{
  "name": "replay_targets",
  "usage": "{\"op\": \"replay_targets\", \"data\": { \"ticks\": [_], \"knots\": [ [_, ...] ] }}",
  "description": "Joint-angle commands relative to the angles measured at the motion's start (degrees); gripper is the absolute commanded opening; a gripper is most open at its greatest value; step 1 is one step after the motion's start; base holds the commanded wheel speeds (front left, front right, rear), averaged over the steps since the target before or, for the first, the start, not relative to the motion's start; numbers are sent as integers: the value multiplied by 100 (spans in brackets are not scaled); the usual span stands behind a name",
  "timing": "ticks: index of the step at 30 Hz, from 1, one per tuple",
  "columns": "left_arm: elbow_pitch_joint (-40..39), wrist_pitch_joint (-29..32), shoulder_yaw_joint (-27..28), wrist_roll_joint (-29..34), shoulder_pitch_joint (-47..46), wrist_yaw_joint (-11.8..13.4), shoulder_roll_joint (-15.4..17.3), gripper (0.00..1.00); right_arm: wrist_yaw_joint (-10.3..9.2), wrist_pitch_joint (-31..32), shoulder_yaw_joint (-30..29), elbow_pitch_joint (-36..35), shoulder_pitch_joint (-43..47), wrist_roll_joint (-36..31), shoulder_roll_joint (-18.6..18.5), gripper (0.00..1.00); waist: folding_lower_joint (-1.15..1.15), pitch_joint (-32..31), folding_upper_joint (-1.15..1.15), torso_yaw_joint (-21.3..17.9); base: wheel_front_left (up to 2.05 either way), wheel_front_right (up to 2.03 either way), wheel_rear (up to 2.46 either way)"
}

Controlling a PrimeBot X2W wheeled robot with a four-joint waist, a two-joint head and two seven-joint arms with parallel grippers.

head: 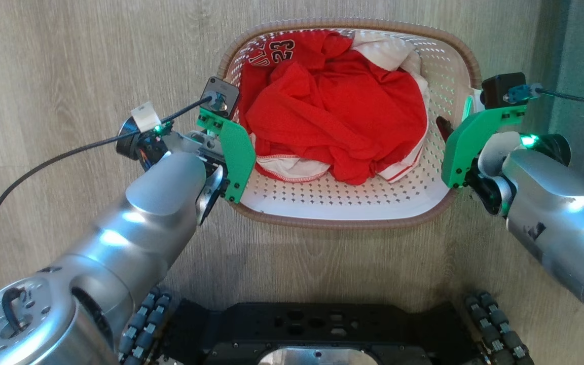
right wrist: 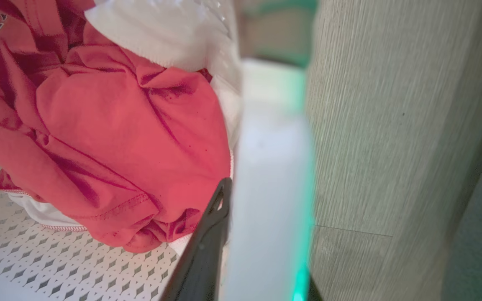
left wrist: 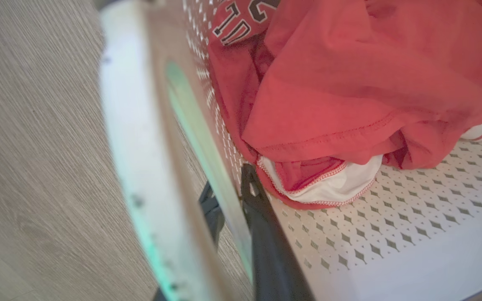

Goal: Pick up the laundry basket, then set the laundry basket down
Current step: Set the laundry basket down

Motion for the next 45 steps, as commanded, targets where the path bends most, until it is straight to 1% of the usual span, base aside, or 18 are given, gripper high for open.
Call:
{"op": "replay_targets", "data": {
  "ticks": [1,5,11,21,22,23,24,25,26,32,40,43,45],
  "knots": [
    [-216,-10,-54,7,43,-65,-41,0,84,-81,112,-101,127,-143,108,0,0,4,0,11,0,0,0],
    [-251,-31,-54,-131,50,-30,-41,0,84,-89,117,-81,134,-193,91,0,0,5,0,33,0,0,0],
    [-222,0,-55,-30,38,-46,-41,0,84,-103,122,-70,92,-252,72,0,0,50,0,40,0,0,0],
    [-216,46,-55,-74,24,-11,-41,0,84,-101,127,3,91,-324,66,0,0,76,0,89,0,0,0],
    [-206,55,-55,-130,27,28,-41,0,84,-115,127,30,87,-309,69,15,0,77,0,97,0,0,0],
    [-203,60,-55,-150,25,63,-41,36,84,-126,127,53,83,-296,72,38,0,78,0,104,0,0,0],
    [-197,68,-55,-123,22,96,-41,88,84,-129,127,69,82,-283,77,64,0,78,0,108,0,0,0],
    [-197,68,-55,-123,22,96,-41,88,84,-129,127,69,82,-283,77,64,0,78,0,108,0,0,0],
    [-189,91,-55,-114,23,132,-41,100,84,-124,127,81,81,-273,80,100,0,79,0,112,0,0,0],
    [-168,204,-55,-233,11,346,-41,100,84,-120,128,174,77,-233,99,100,0,51,0,128,0,0,0],
    [-77,286,-55,-113,117,370,-41,100,84,24,129,335,189,-153,228,100,0,-249,0,98,0,0,0],
    [-7,291,-55,-110,220,350,-41,100,84,86,129,371,278,-132,282,100,0,-495,0,72,0,0,0],
    [62,365,-54,-207,382,334,-41,100,84,163,130,464,415,-125,341,100,0,-825,0,40,0,0,0]
  ]
}}
